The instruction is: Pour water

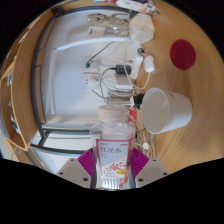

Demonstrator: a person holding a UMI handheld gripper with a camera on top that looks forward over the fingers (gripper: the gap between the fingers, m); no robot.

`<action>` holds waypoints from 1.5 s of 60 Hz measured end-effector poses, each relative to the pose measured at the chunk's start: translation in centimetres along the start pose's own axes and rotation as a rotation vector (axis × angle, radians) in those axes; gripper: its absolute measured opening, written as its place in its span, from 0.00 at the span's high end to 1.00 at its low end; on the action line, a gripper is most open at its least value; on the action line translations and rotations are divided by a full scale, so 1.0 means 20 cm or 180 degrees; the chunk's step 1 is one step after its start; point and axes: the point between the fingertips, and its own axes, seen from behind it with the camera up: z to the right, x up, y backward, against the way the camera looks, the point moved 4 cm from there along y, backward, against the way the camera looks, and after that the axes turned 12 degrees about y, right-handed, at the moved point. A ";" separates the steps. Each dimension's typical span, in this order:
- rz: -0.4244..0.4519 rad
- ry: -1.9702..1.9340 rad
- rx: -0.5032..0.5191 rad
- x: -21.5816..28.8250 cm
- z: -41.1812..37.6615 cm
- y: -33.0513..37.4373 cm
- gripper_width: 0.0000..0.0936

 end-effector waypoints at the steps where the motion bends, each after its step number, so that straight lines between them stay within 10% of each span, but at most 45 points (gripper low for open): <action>1: -0.0008 -0.0079 0.0000 0.00 0.00 0.00 0.52; 40: 0.0111 0.0174 -0.0042 0.20 -0.15 0.07 0.52; 61: 0.0722 0.4002 -0.1081 0.90 -0.06 0.32 0.50; 90: 0.0576 0.4677 -0.1595 1.04 0.56 0.22 0.48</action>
